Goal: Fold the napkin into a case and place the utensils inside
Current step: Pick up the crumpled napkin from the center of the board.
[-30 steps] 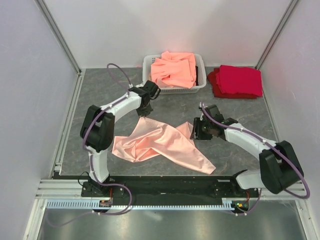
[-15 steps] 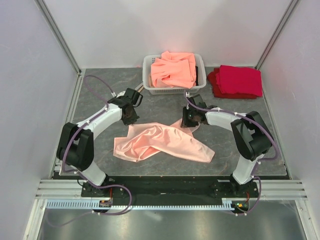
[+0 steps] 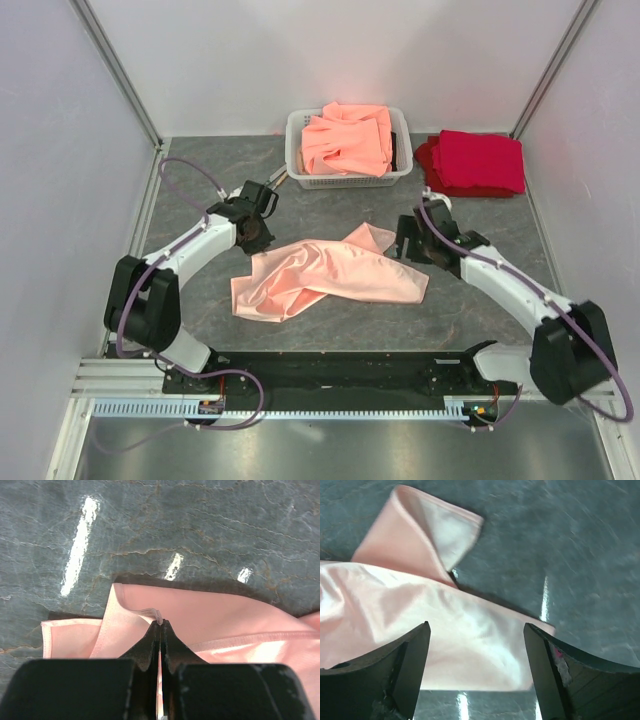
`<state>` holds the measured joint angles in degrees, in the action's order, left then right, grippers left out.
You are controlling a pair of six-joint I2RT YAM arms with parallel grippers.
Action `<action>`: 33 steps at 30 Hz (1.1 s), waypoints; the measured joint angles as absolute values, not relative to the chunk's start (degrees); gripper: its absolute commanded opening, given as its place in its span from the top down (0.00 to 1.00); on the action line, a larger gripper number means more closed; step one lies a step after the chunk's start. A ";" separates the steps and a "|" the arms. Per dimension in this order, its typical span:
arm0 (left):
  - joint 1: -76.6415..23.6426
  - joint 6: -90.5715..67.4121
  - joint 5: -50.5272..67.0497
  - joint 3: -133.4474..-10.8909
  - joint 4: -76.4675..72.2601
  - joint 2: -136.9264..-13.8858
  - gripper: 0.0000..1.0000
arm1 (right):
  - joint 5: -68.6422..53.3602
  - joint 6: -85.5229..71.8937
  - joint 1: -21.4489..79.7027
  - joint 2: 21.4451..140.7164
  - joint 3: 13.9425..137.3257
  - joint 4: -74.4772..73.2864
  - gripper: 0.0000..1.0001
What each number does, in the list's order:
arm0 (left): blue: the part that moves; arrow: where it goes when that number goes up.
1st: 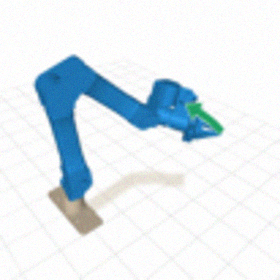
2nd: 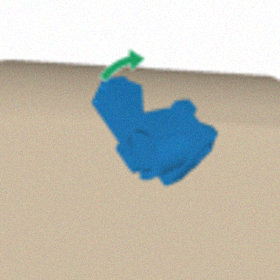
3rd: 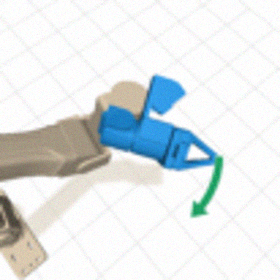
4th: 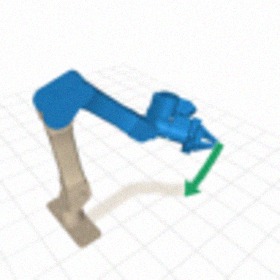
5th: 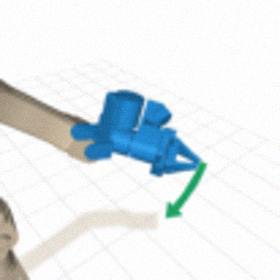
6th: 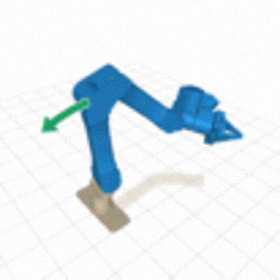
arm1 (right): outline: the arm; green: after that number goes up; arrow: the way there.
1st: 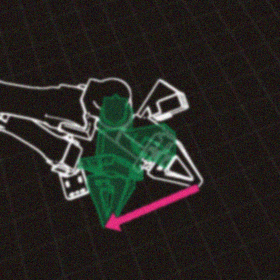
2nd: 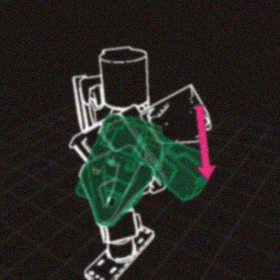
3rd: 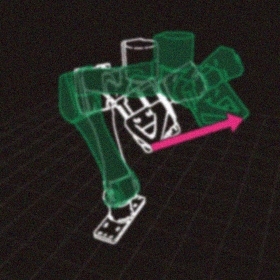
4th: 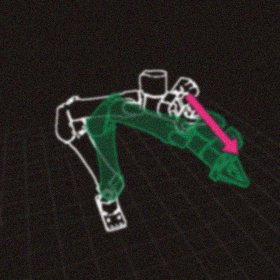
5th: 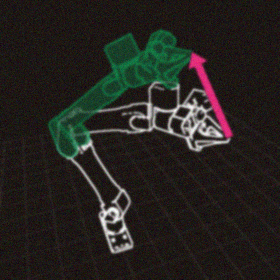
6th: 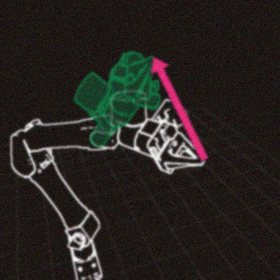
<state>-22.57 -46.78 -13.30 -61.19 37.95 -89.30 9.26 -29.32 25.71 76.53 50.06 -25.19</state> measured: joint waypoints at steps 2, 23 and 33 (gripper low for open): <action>-22.57 -46.76 -12.69 -60.62 37.34 -88.49 0.98 | 8.62 -30.61 22.81 71.59 45.71 -26.11 0.25; -22.57 -45.52 -8.78 -58.33 35.11 -86.30 0.98 | -7.55 -35.00 7.97 72.53 31.70 -17.54 0.50; -22.57 -45.06 -8.56 -57.89 34.94 -82.30 0.98 | -10.22 -34.68 7.97 74.50 29.93 -10.90 1.00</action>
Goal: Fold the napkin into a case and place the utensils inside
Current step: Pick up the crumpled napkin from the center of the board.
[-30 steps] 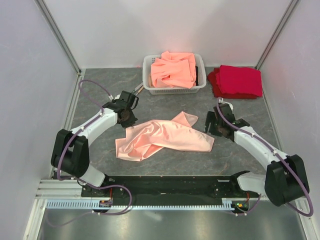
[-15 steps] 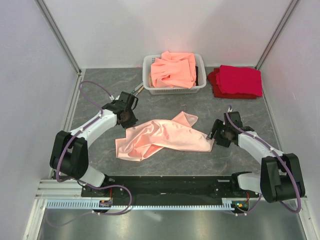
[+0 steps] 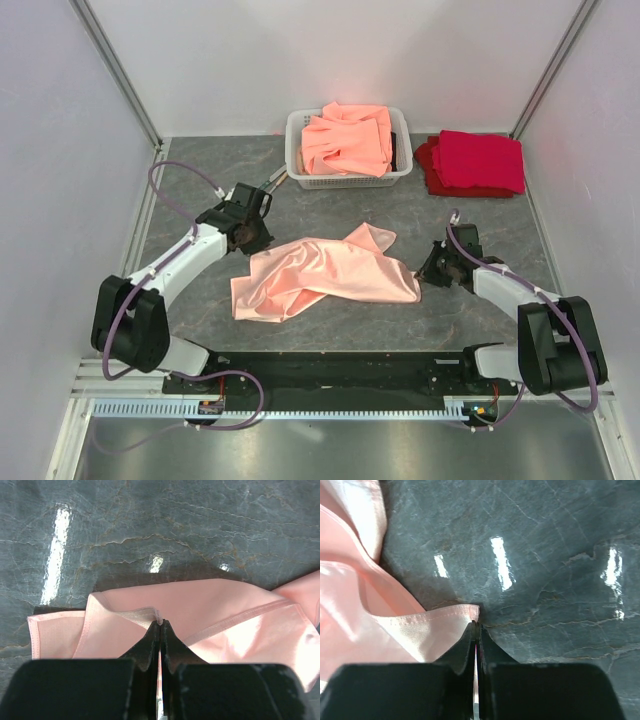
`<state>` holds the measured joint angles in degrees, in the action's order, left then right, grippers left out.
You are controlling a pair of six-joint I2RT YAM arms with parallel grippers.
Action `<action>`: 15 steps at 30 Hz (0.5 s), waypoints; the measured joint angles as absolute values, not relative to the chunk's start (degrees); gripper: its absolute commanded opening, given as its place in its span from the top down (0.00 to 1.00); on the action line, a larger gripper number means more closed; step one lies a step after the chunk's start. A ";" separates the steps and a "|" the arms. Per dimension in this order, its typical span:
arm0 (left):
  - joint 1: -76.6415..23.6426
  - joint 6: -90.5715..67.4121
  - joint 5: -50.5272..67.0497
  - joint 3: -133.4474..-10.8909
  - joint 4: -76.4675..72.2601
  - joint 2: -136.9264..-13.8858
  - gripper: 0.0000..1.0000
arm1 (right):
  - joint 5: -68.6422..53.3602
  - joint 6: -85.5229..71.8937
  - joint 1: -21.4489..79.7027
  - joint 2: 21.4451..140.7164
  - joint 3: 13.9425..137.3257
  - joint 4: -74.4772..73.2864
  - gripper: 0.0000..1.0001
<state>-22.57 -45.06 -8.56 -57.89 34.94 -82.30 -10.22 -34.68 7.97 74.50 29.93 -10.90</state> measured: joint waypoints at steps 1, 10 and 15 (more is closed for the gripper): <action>-22.57 -45.01 -8.54 -57.89 34.92 -81.97 0.98 | -10.59 -34.63 7.97 74.50 29.93 -10.57 1.00; -22.57 -42.44 -8.38 -59.88 36.97 -73.71 0.98 | -13.17 -31.77 7.97 64.38 37.26 -13.74 1.00; -22.52 -38.98 -6.61 -67.16 38.50 -65.32 0.98 | -13.61 -30.09 8.01 52.31 48.97 -17.21 1.00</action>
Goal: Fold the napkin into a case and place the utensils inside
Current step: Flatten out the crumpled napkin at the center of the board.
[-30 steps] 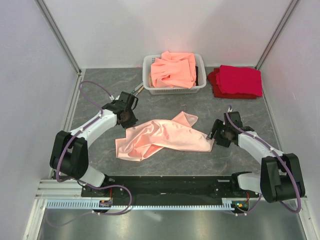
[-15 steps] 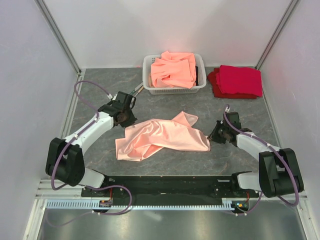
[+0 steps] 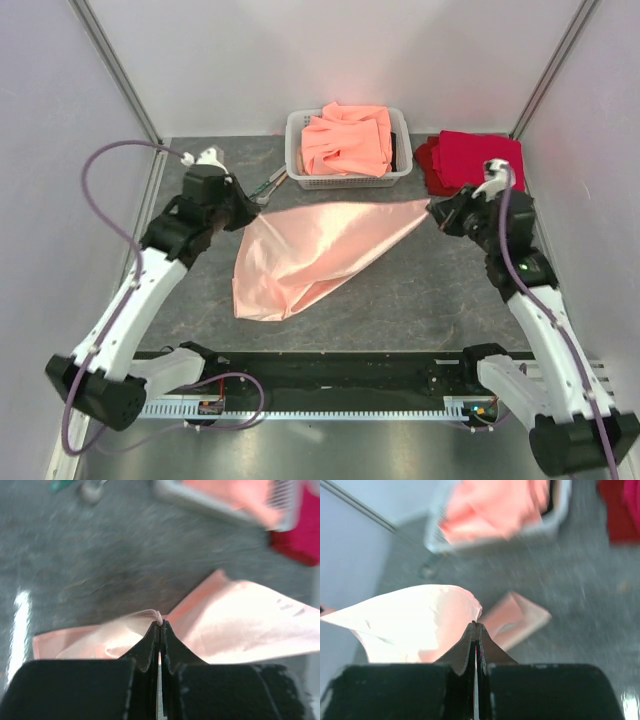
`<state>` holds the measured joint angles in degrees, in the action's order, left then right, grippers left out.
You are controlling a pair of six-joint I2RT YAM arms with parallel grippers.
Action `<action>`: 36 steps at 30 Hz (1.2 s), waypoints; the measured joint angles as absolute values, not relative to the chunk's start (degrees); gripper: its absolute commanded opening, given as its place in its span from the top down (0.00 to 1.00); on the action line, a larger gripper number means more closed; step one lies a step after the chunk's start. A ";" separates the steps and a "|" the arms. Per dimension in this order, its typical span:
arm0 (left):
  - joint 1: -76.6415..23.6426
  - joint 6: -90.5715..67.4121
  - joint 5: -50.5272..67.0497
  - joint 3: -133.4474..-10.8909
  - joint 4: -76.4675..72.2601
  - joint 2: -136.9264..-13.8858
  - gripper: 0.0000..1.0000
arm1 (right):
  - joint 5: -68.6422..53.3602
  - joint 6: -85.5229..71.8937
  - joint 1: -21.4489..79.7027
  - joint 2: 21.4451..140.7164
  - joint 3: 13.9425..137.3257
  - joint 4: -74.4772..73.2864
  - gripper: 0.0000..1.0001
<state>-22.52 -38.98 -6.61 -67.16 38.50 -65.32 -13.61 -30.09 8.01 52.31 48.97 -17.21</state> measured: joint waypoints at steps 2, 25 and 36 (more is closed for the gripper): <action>-22.46 -37.32 -4.64 -71.99 38.96 -61.63 0.98 | -13.67 -29.58 8.01 46.96 54.24 -18.31 1.00; -22.48 -33.80 2.17 -87.81 27.40 -41.28 0.98 | -9.30 -27.00 8.01 34.26 76.90 -18.90 1.00; -20.82 -33.85 -14.76 -82.28 28.38 -80.23 0.98 | 0.60 -24.32 8.01 59.68 54.15 -6.42 1.00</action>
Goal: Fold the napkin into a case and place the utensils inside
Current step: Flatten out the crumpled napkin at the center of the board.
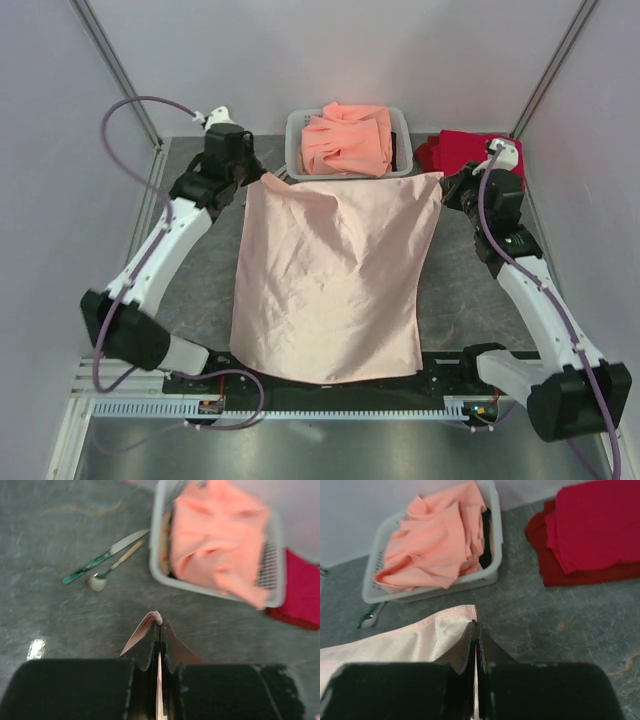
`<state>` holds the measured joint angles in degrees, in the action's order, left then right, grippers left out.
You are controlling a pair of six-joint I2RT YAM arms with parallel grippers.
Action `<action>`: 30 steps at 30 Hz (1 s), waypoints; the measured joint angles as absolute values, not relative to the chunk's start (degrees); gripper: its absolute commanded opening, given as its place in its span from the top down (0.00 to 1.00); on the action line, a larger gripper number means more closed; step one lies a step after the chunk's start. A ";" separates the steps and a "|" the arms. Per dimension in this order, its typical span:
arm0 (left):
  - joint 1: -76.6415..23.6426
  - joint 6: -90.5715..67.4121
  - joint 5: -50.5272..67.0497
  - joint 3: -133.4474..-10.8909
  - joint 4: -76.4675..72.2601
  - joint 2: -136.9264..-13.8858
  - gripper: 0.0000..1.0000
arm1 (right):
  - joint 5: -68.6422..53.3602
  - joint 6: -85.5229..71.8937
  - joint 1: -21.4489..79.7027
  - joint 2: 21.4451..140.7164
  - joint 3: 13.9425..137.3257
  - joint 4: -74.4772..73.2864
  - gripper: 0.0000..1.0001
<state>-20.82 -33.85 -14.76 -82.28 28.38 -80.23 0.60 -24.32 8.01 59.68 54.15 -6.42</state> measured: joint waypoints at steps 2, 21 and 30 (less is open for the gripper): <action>-19.88 -33.98 -15.00 -81.95 28.58 -85.86 0.98 | 2.50 -23.90 8.01 63.57 51.75 -3.14 1.00; -16.71 -34.02 -12.93 -87.26 21.96 -113.16 0.98 | 5.65 -22.85 7.81 91.83 50.92 10.39 1.00; -14.39 -34.02 -11.64 -88.75 21.69 -115.09 0.98 | 6.50 -22.55 7.62 97.14 57.28 7.94 1.00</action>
<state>-14.39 -34.02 -11.64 -88.75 21.69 -115.09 6.50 -22.55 7.62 97.14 57.28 7.94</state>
